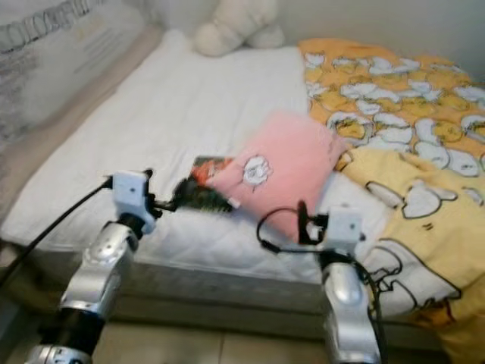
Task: Clean up the room
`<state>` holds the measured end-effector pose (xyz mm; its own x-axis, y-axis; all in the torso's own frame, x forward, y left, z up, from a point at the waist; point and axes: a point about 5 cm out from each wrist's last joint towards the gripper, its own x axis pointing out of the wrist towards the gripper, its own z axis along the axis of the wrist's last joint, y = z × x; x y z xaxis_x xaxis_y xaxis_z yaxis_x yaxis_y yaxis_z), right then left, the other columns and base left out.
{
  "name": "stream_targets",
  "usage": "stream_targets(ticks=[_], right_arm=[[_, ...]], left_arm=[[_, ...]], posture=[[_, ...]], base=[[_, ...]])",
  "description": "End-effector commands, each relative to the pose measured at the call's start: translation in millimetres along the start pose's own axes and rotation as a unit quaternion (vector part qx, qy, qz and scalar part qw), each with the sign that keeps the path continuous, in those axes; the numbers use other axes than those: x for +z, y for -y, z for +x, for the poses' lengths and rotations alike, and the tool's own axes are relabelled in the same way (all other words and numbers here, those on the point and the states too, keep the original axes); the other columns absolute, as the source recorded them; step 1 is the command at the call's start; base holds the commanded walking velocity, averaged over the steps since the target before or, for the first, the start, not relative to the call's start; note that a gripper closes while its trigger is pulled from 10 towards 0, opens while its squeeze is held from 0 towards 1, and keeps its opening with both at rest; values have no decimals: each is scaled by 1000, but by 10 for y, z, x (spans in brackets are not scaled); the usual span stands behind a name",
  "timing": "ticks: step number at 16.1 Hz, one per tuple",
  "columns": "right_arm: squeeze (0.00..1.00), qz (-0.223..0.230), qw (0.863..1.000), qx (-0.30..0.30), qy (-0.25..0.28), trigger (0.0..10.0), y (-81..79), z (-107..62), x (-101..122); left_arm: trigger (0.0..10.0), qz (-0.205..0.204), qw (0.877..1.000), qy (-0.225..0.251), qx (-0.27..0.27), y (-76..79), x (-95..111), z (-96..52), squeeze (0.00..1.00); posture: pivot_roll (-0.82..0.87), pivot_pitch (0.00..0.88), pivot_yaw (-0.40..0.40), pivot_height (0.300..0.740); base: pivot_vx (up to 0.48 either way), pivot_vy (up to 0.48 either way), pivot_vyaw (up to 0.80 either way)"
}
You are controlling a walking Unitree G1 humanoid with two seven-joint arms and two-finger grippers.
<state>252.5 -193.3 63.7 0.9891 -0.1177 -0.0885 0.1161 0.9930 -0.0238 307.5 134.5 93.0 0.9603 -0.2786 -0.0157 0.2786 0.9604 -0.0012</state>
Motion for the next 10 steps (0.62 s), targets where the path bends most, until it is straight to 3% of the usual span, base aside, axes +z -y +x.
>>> stream_targets(ticks=[1,3,7,10], right_arm=[[0,-9,999,-30,0,10000,171,16,29],[0,29,998,-54,-8,10000,223,40,34],[0,47,994,-92,-20,10000,355,22,8],[0,176,971,-102,-126,10000,354,34,-307]], left_arm=[[10000,4,1000,17,-19,124,91,86,0],[10000,10,999,25,-25,104,170,156,0],[10000,8,999,16,-49,151,224,295,0],[10000,17,988,-92,-127,276,113,587,0]], posture=[[72,0,-7,740],[69,0,-5,740],[51,0,7,740],[33,0,16,740]], base=[[480,0,0],[480,0,0],[480,0,0],[0,0,0]])
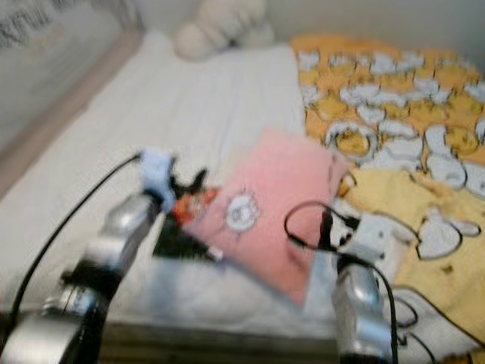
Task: Clean up the room
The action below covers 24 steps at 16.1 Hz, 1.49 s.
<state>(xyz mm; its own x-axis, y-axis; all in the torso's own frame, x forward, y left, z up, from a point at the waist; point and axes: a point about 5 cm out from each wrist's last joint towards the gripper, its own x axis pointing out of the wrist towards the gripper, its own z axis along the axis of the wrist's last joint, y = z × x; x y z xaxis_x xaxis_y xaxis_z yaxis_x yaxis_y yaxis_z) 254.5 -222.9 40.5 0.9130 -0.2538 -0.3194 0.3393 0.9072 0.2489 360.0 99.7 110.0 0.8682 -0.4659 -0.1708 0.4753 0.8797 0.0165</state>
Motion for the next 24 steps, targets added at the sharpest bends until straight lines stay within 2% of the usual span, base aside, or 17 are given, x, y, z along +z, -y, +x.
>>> stream_targets(ticks=[1,3,5,8,10,12,15,17,18,19,21,22,24], right_arm=[[0,33,999,-10,-30,10000,85,26,-82],[0,59,998,-5,-35,10000,26,113,-71],[0,68,997,-2,-31,10000,4,144,-40],[0,42,999,20,-16,10000,-28,112,6],[0,40,999,27,-16,10000,-39,101,-20],[0,37,998,55,-25,10000,-116,59,-84],[0,18,994,99,-41,10000,-278,110,-125],[0,13,989,137,-44,10000,-450,148,-118],[0,12,987,153,-55,10000,-584,185,-143],[0,12,985,159,-59,10000,-628,196,-153],[0,17,980,172,-97,10000,-797,222,-277],[0,23,978,175,-112,10000,-831,215,-330],[0,23,975,171,-140,10000,-840,188,-452]], left_arm=[[10000,-9,999,-33,-29,66,-46,62,0],[10000,-22,998,-52,-34,7,-1,119,0],[10000,-21,998,-58,-30,10,21,148,0],[10000,-23,997,-65,-47,108,99,238,0],[10000,-33,996,-68,-54,134,95,250,0],[10000,-36,995,-77,-58,166,58,251,0],[10000,-8,994,-109,-14,96,-71,210,0],[10000,-33,993,-110,11,14,-100,178,0],[10000,-38,993,-113,-5,66,-112,188,0],[10000,-42,992,-115,-13,96,-121,193,0],[10000,-97,986,-126,-57,285,-179,218,0],[10000,-111,981,-135,-78,372,-220,218,0],[10000,-123,965,-180,-144,594,-393,171,0]], posture=[[28,0,22,740],[11,0,36,740],[11,0,38,740],[-19,0,61,740],[-28,0,61,740],[-40,0,59,740],[-60,62,56,740],[-70,91,52,740],[-70,101,53,740],[-70,101,53,740],[-60,98,51,740],[-58,97,49,740],[-60,101,49,740]], base=[[0,0,0],[0,0,0],[0,0,0],[0,0,0],[0,0,0],[0,0,0],[0,0,0],[0,0,0],[0,0,0],[0,0,0],[0,0,0],[0,0,0],[0,0,0]])
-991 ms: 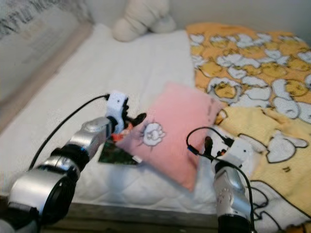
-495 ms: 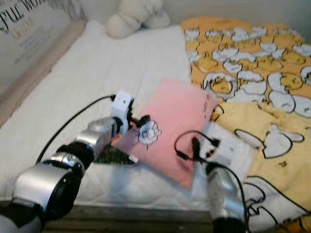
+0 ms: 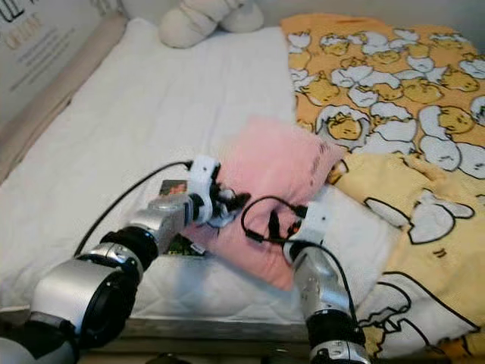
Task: Clean up the room
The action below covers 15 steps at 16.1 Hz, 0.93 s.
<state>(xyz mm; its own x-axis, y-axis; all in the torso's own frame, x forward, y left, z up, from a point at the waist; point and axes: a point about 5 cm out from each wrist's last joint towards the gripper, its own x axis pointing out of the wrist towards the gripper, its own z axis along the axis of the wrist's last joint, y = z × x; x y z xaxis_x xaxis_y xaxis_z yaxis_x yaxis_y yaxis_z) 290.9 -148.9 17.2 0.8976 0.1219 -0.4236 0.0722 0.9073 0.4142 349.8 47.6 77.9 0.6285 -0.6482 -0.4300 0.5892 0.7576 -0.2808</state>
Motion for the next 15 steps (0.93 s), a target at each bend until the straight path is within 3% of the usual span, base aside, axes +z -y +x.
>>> stream_targets(ticks=[1,2,3,4,8,9,12,13,15], right_arm=[[0,-10,999,13,-34,9020,-78,18,-121],[0,-11,999,9,-42,1412,-54,21,-142],[0,-21,999,6,-47,0,-5,20,-146],[0,-26,999,8,-45,0,23,6,-133],[0,-16,999,-18,-28,0,347,-120,-26],[0,-21,999,-13,-35,0,355,-135,-74],[0,-8,999,9,-45,0,205,-44,-113],[0,38,998,27,-50,0,94,18,-123],[0,55,996,38,-55,0,9,51,-158]], left_arm=[[10000,-12,998,-53,-23,75,-241,19,0],[10000,-13,998,-69,-7,48,-319,4,0],[1765,-7,996,-88,9,8,-419,-23,0],[0,-12,996,-89,10,-2,-453,-33,0],[0,-34,997,-74,8,-20,-480,-49,0],[0,-28,997,-73,9,-26,-493,-55,0],[0,-24,997,-69,10,-37,-477,-59,0],[0,-17,998,-59,21,-93,-408,-78,0],[0,-6,998,-59,29,-145,-386,-104,0]], posture=[[-61,100,48,740],[-67,100,50,740],[-72,100,49,740],[-73,100,47,740],[-69,93,35,740],[-70,89,33,740],[-68,80,30,740],[-52,66,35,740],[-25,58,43,740]], base=[[0,0,0],[0,0,0],[0,0,0],[0,0,0],[0,0,0],[0,0,0],[0,0,0],[0,0,0],[0,0,0]])
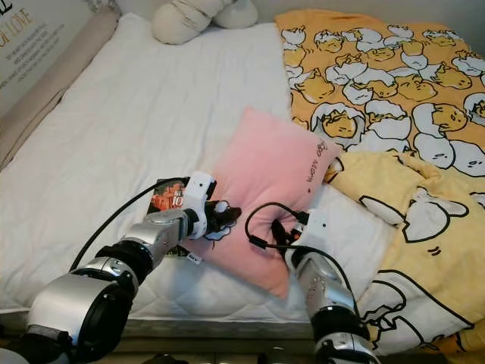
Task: Clean up the room
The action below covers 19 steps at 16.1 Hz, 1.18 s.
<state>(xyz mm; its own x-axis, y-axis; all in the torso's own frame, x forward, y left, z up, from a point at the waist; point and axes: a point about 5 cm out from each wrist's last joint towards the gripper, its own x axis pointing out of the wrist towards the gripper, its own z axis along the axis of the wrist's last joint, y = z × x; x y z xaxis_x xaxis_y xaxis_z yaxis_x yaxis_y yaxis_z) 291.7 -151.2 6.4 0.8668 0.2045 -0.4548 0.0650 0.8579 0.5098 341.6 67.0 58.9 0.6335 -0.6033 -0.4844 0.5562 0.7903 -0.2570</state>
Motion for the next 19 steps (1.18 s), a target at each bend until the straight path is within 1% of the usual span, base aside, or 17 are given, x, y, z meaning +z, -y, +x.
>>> stream_targets(ticks=[1,3,4,5,6,7,8,9,10,11,13,14,15,16,17,18,19], right_arm=[[0,23,999,20,-35,0,-136,51,-188],[0,23,998,17,-51,0,-174,82,-278],[0,24,998,12,-56,0,-181,95,-296],[0,18,998,7,-60,0,-185,108,-292],[0,17,998,4,-60,0,-182,114,-280],[0,14,999,-7,-45,0,-155,138,-174],[0,15,999,-9,-39,0,-135,144,-134],[0,16,999,-15,-32,0,-101,144,-98],[0,17,1000,-11,-17,0,-74,144,-21],[0,19,1000,-9,-11,0,-70,147,8],[0,22,1000,-7,16,0,-64,162,179],[0,-7,997,19,80,0,-144,181,559],[0,-9,996,21,86,0,-148,183,599],[0,-35,987,51,147,0,-269,149,991],[0,-68,977,76,187,0,-381,87,1246],[0,-92,966,96,223,0,-486,2,1483],[0,-116,958,104,241,0,-539,-56,1606]], left_arm=[[0,3,999,-37,13,-68,-163,-39,0],[0,10,999,-33,24,-130,-136,-70,0],[0,14,999,-28,28,-148,-120,-78,0],[0,15,999,-14,35,-159,-85,-81,0],[0,16,999,-1,41,-163,-59,-80,0],[0,6,998,41,52,-163,-21,-83,0],[0,0,997,50,61,-171,-29,-87,0],[0,-8,996,61,59,-162,-39,-87,0],[0,-23,994,91,56,-140,-8,-86,0],[0,-25,994,97,52,-128,6,-83,0],[0,-36,990,131,41,-84,140,-69,0],[0,-20,982,188,16,-18,451,-81,0],[0,-17,981,193,14,-8,480,-80,0],[0,2,966,259,10,16,882,-165,0],[0,21,953,302,-3,64,1137,-248,0],[0,39,942,333,-5,90,1311,-341,0],[0,44,937,347,0,86,1369,-392,0]], posture=[[-9,54,49,740],[22,47,59,740],[38,19,63,740],[36,0,68,740],[34,0,69,740],[29,0,71,740],[32,0,69,740],[38,0,67,740],[44,0,62,740],[44,0,61,740],[51,0,54,740],[47,0,45,740],[45,0,34,740],[51,0,27,740],[50,0,28,740],[50,0,28,740],[43,0,26,740]], base=[[0,0,0],[0,0,0],[0,0,0],[0,0,0],[0,0,0],[0,0,0],[0,0,0],[0,0,0],[0,0,0],[0,0,0],[0,0,0],[0,0,0],[0,0,0],[0,0,0],[0,0,0],[0,0,0],[0,0,0]])
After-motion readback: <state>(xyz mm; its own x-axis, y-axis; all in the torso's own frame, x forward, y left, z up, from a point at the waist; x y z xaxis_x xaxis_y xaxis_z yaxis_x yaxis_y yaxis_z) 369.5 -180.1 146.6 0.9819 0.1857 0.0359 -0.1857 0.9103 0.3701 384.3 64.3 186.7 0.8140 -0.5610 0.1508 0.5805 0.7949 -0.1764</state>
